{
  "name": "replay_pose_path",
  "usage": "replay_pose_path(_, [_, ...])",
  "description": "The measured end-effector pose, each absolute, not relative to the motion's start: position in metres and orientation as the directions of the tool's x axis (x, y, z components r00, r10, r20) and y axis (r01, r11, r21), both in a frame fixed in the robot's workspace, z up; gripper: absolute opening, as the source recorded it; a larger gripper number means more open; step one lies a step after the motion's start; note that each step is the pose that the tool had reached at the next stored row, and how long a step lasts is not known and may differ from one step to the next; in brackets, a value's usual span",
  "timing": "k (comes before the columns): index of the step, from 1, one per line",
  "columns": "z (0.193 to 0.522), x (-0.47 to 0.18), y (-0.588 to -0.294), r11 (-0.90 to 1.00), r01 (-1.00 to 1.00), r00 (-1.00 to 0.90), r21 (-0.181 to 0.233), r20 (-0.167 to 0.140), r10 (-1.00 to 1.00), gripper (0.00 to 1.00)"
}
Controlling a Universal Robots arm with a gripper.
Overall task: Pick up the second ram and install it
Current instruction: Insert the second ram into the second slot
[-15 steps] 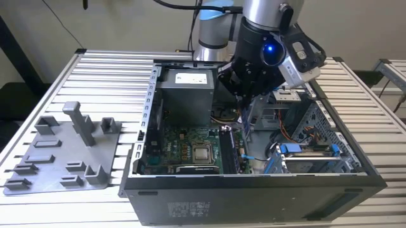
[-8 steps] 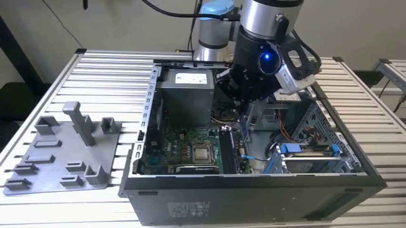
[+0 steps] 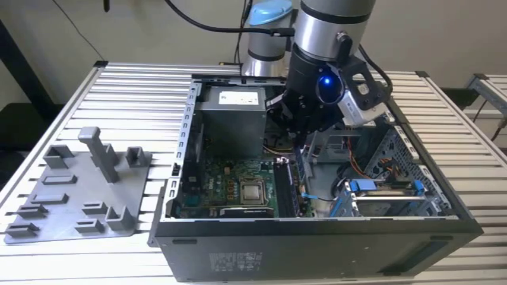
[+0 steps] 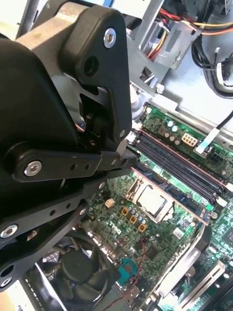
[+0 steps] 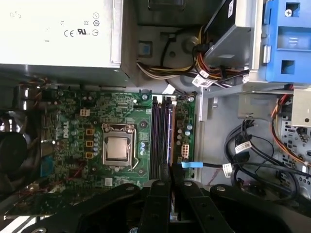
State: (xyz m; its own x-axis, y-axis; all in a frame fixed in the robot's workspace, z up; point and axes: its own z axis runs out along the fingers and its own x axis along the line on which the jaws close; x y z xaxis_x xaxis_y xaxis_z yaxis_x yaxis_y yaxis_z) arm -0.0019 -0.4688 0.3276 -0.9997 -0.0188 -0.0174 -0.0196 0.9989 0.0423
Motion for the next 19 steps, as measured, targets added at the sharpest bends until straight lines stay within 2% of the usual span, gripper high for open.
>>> replay_pose_path(19, [0.293,-0.005,-0.469,0.999,0.004,-1.0,0.042,-0.017,0.005,0.13])
